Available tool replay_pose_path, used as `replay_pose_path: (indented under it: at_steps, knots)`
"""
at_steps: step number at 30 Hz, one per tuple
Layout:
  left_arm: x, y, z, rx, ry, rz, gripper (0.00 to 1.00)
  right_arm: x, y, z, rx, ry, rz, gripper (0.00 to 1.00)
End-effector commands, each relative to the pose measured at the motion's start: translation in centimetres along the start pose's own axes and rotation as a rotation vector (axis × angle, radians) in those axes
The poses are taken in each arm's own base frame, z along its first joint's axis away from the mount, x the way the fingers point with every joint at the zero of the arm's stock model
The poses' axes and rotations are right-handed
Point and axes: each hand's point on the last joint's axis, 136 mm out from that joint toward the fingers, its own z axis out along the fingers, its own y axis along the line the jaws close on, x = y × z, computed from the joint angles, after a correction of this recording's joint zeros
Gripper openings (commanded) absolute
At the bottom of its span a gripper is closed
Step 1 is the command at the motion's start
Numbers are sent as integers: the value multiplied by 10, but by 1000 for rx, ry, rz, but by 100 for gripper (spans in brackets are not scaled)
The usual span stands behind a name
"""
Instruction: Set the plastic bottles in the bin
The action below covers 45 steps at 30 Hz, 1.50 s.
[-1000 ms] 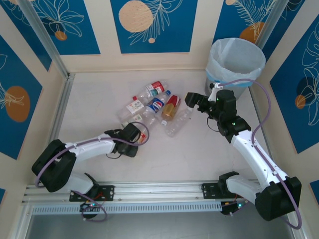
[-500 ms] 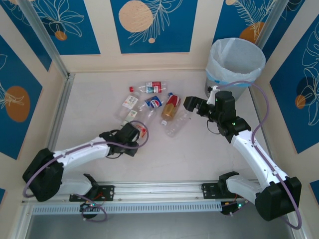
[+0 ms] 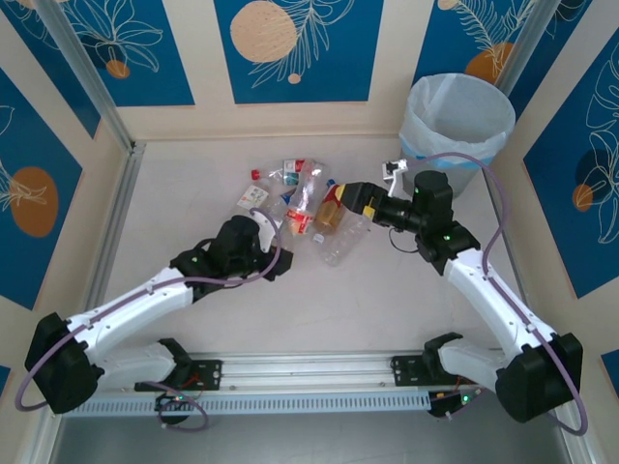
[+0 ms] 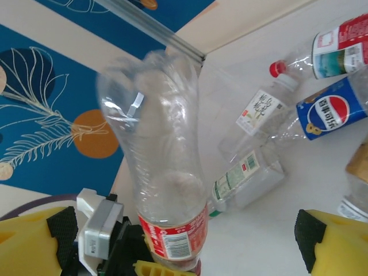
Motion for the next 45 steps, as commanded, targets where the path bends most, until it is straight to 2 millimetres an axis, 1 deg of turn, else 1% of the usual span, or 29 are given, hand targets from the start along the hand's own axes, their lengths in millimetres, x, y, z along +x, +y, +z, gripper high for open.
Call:
replay_pose_path:
  at_steps: [1,4,7,10,14,17,21,24,27,32,37,42,43,45]
  knots:
    - [-27,-32,-3,147,-81,-15,0,-1,31,7,-113,26,-39,99]
    - [-29,-36,-2,172,-86,-10,0,7,47,17,-177,39,-135,99]
    - [-29,-39,-2,188,-84,-2,0,7,51,26,-161,0,-211,99]
    - [-29,-40,-2,195,-84,0,0,2,52,36,-139,-17,-226,100]
    - [-28,-42,-2,205,-84,4,0,5,59,51,-132,25,-276,95]
    - [-28,-43,-2,214,-87,10,0,4,61,59,-104,16,-329,93]
    - [-29,-44,-1,224,-89,7,0,-1,56,67,-74,-6,-336,81]
    - [-28,-45,-1,227,-90,5,0,-4,52,69,-54,-26,-330,74]
    - [-28,-45,-2,225,-92,7,0,-6,43,69,-16,-42,-327,68]
    - [-27,-42,-1,212,-88,4,0,-5,38,62,3,-65,-347,54]
    - [-27,-41,1,208,-86,-3,0,-2,38,56,-7,-69,-347,45]
    - [-27,-41,1,209,-84,-9,0,-2,40,53,-14,-70,-348,41]
    - [-27,-41,1,208,-82,-10,2,-2,40,53,-17,-72,-347,41]
    - [-27,-44,1,222,-79,-11,12,-2,41,53,-26,-75,-336,40]
